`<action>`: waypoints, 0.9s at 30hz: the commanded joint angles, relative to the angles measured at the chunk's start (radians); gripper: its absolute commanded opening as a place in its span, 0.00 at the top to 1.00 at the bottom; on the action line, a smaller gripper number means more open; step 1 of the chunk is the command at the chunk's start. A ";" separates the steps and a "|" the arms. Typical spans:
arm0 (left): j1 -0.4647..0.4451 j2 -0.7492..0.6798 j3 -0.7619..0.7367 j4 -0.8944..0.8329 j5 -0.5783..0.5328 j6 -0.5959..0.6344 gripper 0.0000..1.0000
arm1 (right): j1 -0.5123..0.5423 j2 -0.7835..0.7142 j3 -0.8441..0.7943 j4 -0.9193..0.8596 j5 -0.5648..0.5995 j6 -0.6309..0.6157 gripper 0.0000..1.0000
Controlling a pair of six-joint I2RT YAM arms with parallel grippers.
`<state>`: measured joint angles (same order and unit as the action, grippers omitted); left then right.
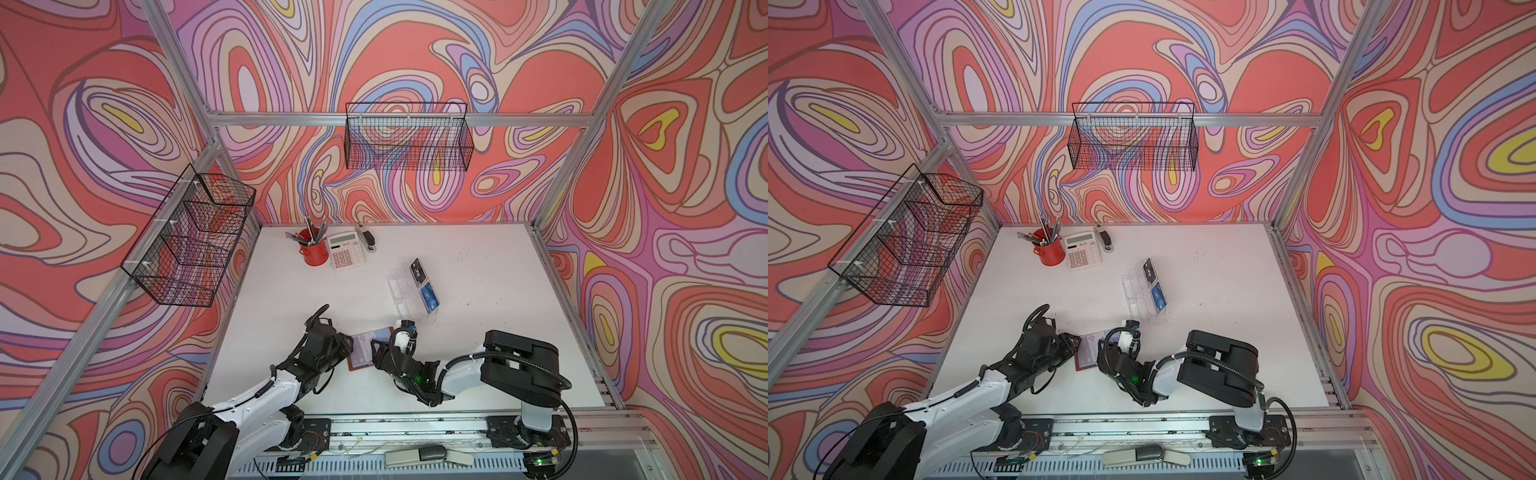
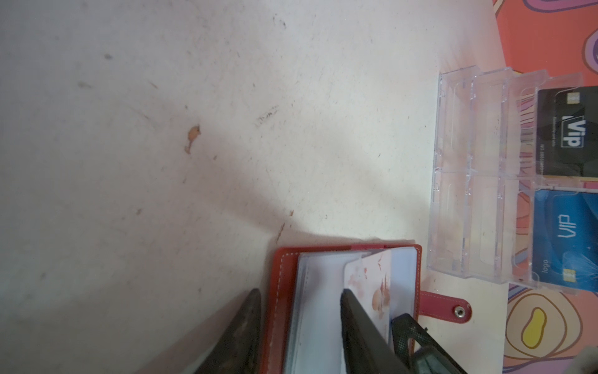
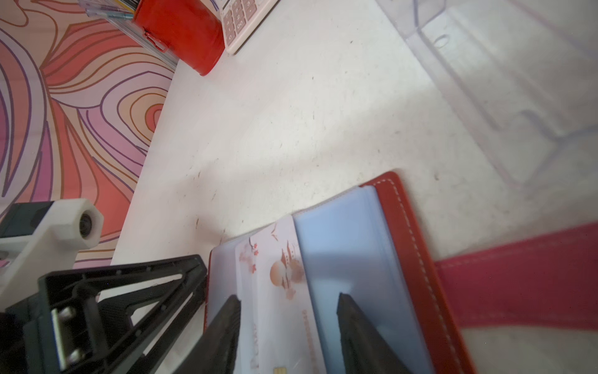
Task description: Put the credit cards into the card holder
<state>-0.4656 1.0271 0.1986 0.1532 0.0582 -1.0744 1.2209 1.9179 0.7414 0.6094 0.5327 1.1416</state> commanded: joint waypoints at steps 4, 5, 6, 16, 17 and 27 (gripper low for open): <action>0.001 0.034 0.021 -0.038 -0.001 -0.004 0.56 | -0.003 0.071 0.054 -0.036 -0.120 -0.046 0.50; 0.002 0.042 0.022 -0.031 0.006 -0.004 0.56 | -0.003 0.075 0.060 -0.036 -0.124 -0.051 0.51; 0.002 0.049 0.023 -0.028 0.011 -0.004 0.56 | -0.004 0.078 0.062 -0.034 -0.128 -0.053 0.51; 0.001 0.096 0.032 -0.003 0.040 0.001 0.56 | -0.003 0.101 0.079 0.036 -0.172 -0.077 0.56; 0.002 0.101 0.034 -0.003 0.043 0.001 0.56 | -0.003 0.101 0.083 0.038 -0.176 -0.080 0.56; 0.002 0.108 0.038 0.005 0.066 0.001 0.56 | 0.001 0.105 0.108 0.042 -0.190 -0.084 0.61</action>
<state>-0.4629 1.1172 0.2348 0.2062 0.0750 -1.0733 1.2160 1.9923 0.8360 0.6430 0.3893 1.0439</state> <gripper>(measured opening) 0.437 0.398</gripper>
